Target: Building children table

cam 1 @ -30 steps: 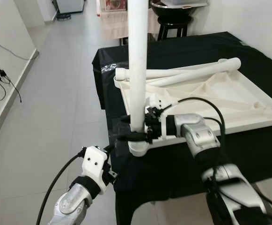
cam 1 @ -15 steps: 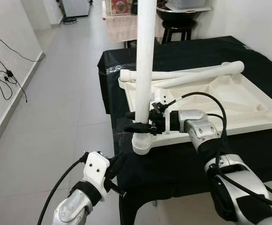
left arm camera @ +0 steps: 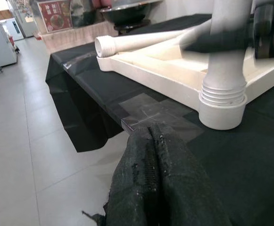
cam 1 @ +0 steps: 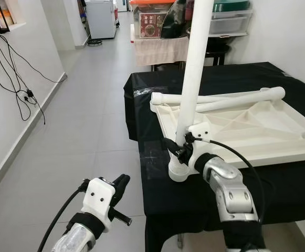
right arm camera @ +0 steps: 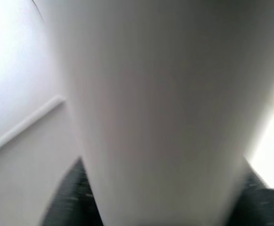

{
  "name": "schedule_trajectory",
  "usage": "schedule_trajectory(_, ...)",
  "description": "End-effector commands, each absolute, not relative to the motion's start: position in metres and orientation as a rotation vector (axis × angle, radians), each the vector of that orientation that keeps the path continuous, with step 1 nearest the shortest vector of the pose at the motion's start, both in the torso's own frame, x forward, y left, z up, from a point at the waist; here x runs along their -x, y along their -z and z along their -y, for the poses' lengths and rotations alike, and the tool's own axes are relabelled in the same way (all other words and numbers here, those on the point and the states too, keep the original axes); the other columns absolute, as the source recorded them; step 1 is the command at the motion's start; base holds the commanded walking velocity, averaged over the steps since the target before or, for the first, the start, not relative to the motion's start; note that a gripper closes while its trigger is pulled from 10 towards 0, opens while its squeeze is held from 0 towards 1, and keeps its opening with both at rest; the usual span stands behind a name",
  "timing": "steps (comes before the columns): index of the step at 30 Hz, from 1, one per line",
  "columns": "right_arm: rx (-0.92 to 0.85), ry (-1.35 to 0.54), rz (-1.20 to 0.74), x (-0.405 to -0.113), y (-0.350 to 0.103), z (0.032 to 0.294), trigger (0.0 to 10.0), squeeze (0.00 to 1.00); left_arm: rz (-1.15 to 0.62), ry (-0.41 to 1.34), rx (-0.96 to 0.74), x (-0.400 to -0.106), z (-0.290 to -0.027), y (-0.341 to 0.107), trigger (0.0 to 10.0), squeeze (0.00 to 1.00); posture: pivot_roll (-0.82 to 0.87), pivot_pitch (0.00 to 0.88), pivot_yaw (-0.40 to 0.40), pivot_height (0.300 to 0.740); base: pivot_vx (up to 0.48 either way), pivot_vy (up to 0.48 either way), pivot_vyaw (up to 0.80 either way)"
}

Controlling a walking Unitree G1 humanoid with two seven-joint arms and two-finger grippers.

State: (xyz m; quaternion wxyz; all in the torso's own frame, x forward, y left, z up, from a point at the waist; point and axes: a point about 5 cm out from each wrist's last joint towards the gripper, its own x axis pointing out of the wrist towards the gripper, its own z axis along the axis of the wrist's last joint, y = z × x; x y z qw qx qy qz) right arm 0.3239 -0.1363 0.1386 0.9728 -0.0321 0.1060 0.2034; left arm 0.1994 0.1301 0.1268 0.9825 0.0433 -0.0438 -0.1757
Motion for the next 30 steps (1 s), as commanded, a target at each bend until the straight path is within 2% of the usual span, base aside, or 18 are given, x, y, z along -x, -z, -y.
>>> schedule_trajectory(1, 0.004, -0.386, -0.323, -0.324, -0.118, 0.145, 10.0, 1.0, 0.087, 0.344, -0.084, -0.193, -0.127, -0.127, 10.0, 0.0, -0.02, 0.055, 0.028, 0.74, 0.0, 0.0, 0.0)
schedule_trajectory(3, 0.004, -0.386, -0.323, -0.324, -0.118, 0.145, 10.0, 1.0, 0.087, 0.344, -0.084, -0.193, -0.127, -0.127, 10.0, 0.0, -0.02, 0.055, 0.028, 0.74, 0.0, 0.0, 0.0)
schedule_trajectory(4, -0.052, -0.469, -0.283, -0.339, -0.128, 0.139, 10.0, 1.0, 0.103, 0.338, -0.077, -0.19, -0.123, -0.129, 10.0, 0.0, -0.01, 0.044, 0.026, 0.74, 0.0, 0.0, 0.0)
schedule_trajectory(5, -0.052, -0.469, -0.283, -0.339, -0.128, 0.139, 10.0, 1.0, 0.103, 0.338, -0.077, -0.19, -0.123, -0.129, 10.0, 0.0, -0.01, 0.044, 0.026, 0.74, 0.0, 0.0, 0.0)
schedule_trajectory(6, -0.087, -0.575, -0.221, -0.354, -0.143, 0.135, 10.0, 0.98, 0.113, 0.335, -0.073, -0.188, -0.12, -0.129, 10.0, 0.0, 0.0, 0.038, 0.025, 0.74, 0.0, 0.0, 0.0)
schedule_trajectory(8, -0.087, -0.575, -0.221, -0.354, -0.143, 0.135, 10.0, 0.98, 0.113, 0.335, -0.073, -0.188, -0.12, -0.129, 10.0, 0.0, 0.0, 0.038, 0.025, 0.74, 0.0, 0.0, 0.0)
schedule_trajectory(9, -0.12, -0.684, -0.155, -0.366, -0.16, 0.132, 10.0, 0.05, 0.119, 0.333, -0.067, -0.189, -0.118, -0.128, 10.0, 0.0, 0.0, 0.035, 0.027, 0.74, 0.0, 0.0, 0.0)
schedule_trajectory(11, -0.12, -0.684, -0.155, -0.366, -0.16, 0.132, 10.0, 0.05, 0.119, 0.333, -0.067, -0.189, -0.118, -0.128, 10.0, 0.0, 0.0, 0.035, 0.027, 0.74, 0.0, 0.0, 0.0)
schedule_trajectory(12, -0.132, -0.76, -0.117, -0.368, -0.173, 0.129, 10.0, 0.0, 0.119, 0.33, -0.066, -0.191, -0.118, -0.127, 10.0, 0.0, 0.0, 0.031, 0.024, 0.74, 0.0, 0.0, 0.0)
schedule_trajectory(13, -0.105, -0.923, -0.109, -0.366, -0.179, 0.123, 10.0, 0.0, 0.117, 0.328, -0.06, -0.194, -0.117, -0.125, 10.0, 0.0, 0.01, 0.026, 0.023, 0.74, 0.0, 0.0, 0.0)
schedule_trajectory(16, -0.105, -0.923, -0.109, -0.366, -0.179, 0.123, 10.0, 0.0, 0.117, 0.328, -0.06, -0.194, -0.117, -0.125, 10.0, 0.0, 0.01, 0.026, 0.023, 0.74, 0.0, 0.0, 0.0)
schedule_trajectory(17, -0.07, -1.067, -0.128, -0.364, -0.18, 0.117, 10.0, 0.0, 0.111, 0.323, -0.047, -0.197, -0.117, -0.122, 10.0, 0.0, 0.02, 0.017, 0.017, 0.74, 0.0, 0.0, 0.0)
schedule_trajectory(18, -0.07, -1.067, -0.128, -0.364, -0.18, 0.117, 10.0, 0.0, 0.111, 0.323, -0.047, -0.197, -0.117, -0.122, 10.0, 0.0, 0.02, 0.017, 0.017, 0.74, 0.0, 0.0, 0.0)
schedule_trajectory(19, -0.034, -1.194, -0.161, -0.362, -0.179, 0.111, 10.0, 0.0, 0.108, 0.319, -0.038, -0.199, -0.118, -0.121, 10.0, 0.0, 0.03, 0.014, 0.01, 0.74, 0.0, 0.0, 0.0)
schedule_trajectory(20, -0.007, -1.278, -0.187, -0.362, -0.179, 0.105, 4.5, 0.0, 0.105, 0.316, -0.031, -0.2, -0.118, -0.12, 10.0, 0.0, 0.03, 0.014, 0.01, 0.74, 0.0, 0.0, 0.0)
schedule_trajectory(21, -0.007, -1.278, -0.187, -0.362, -0.179, 0.105, 4.5, 0.0, 0.105, 0.316, -0.031, -0.2, -0.118, -0.12, 10.0, 0.0, 0.03, 0.014, 0.01, 0.74, 0.0, 0.0, 0.0)
schedule_trajectory(22, 0.01, -1.313, -0.208, -0.363, -0.179, 0.1, 0.0, 0.0, 0.104, 0.313, -0.028, -0.201, -0.118, -0.119, 10.0, 0.0, 0.04, 0.012, 0.007, 0.74, 0.0, 0.0, 0.0)
schedule_trajectory(30, 0.02, -1.276, -0.193, -0.369, -0.178, 0.104, 0.0, 0.0, 0.103, 0.31, -0.017, -0.2, -0.117, -0.119, 10.0, 0.0, 0.03, 0.025, 0.008, 0.74, 0.0, 0.0, 0.0)
